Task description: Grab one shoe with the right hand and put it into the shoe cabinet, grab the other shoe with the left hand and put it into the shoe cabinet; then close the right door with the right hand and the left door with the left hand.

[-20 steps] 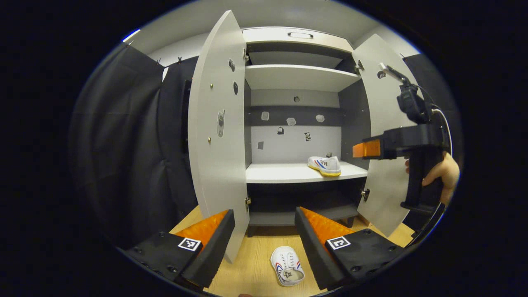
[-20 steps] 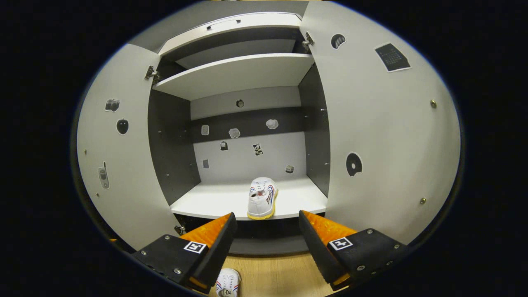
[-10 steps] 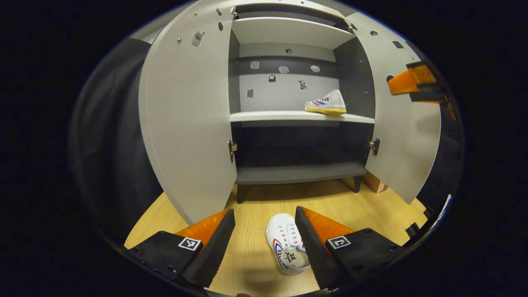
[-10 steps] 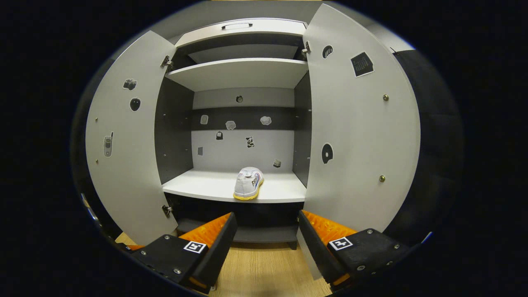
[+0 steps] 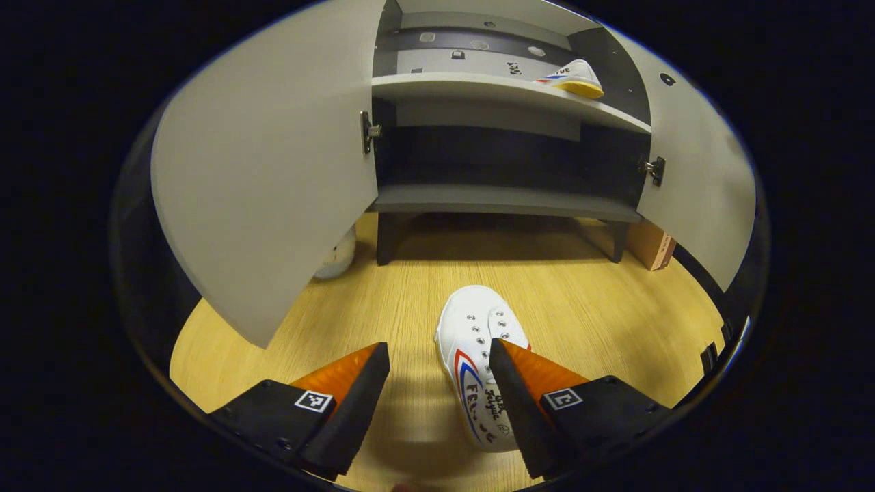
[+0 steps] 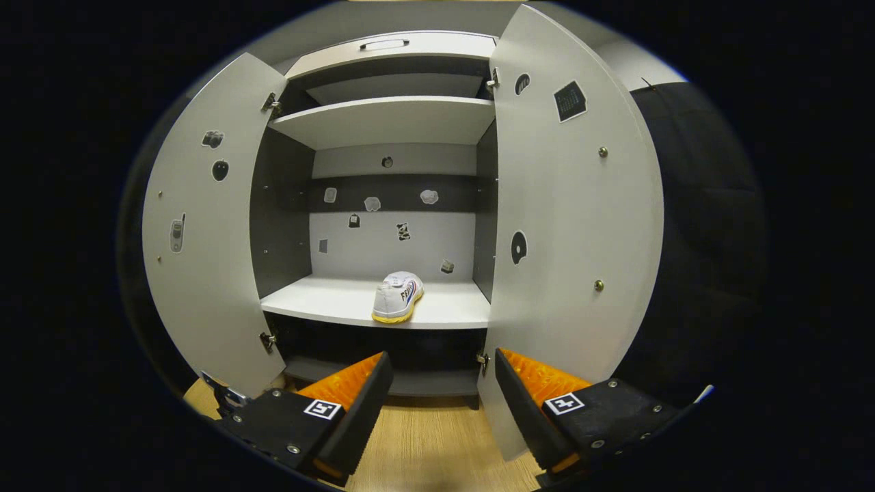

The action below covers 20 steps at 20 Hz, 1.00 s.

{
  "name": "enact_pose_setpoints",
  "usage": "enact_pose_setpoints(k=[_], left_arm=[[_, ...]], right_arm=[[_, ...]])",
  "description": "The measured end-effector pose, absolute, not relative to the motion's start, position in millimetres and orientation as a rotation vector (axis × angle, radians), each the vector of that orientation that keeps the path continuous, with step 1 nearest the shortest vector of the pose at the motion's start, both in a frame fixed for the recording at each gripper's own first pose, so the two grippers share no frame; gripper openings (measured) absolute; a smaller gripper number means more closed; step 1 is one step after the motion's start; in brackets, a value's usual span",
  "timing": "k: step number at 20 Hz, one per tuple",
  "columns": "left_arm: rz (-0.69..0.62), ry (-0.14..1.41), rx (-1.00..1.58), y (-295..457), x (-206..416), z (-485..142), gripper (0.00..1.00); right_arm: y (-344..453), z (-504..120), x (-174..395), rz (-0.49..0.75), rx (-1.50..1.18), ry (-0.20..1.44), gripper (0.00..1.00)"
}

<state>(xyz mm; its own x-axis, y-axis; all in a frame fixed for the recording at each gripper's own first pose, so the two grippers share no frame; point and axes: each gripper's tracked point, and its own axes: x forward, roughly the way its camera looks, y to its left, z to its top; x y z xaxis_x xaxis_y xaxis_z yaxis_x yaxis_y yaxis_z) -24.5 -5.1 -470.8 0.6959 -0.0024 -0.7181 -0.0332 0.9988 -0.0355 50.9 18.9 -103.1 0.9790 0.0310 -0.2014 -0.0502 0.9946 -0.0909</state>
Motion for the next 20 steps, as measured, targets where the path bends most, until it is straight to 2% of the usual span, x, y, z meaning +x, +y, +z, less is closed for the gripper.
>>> enact_pose_setpoints(k=[10, 12, 13, 16, 17, 18, 20], left_arm=[[-0.051, 0.945, -0.077, -19.0, -49.9, -491.9, 0.96], [-0.079, 0.957, -0.088, -29.6, -48.7, -497.3, 0.81], [-0.108, 0.967, -0.088, -37.5, -48.9, -496.9, 0.67], [-0.077, 0.993, 0.011, -29.4, -47.8, -499.4, 0.32], [-0.054, 0.997, 0.006, -28.3, -45.3, -501.5, 0.16], [-0.049, 1.010, -0.017, -30.3, -42.2, -502.7, 0.08], [-0.062, 1.027, -0.045, -29.8, -41.0, -500.5, 0.07]], right_arm=[[18.4, -113.6, 49.0, 0.058, -0.083, 0.210, 0.93], [19.0, -116.1, 48.7, 0.060, -0.078, 0.216, 0.92], [19.6, -117.2, 49.8, 0.063, -0.077, 0.219, 0.92], [20.9, -118.7, 51.2, 0.069, -0.085, 0.223, 0.93], [21.0, -117.8, 50.0, 0.071, -0.087, 0.219, 0.92], [21.3, -117.2, 50.5, 0.072, -0.089, 0.216, 0.93], [22.1, -115.1, 50.0, 0.073, -0.089, 0.211, 0.92]])
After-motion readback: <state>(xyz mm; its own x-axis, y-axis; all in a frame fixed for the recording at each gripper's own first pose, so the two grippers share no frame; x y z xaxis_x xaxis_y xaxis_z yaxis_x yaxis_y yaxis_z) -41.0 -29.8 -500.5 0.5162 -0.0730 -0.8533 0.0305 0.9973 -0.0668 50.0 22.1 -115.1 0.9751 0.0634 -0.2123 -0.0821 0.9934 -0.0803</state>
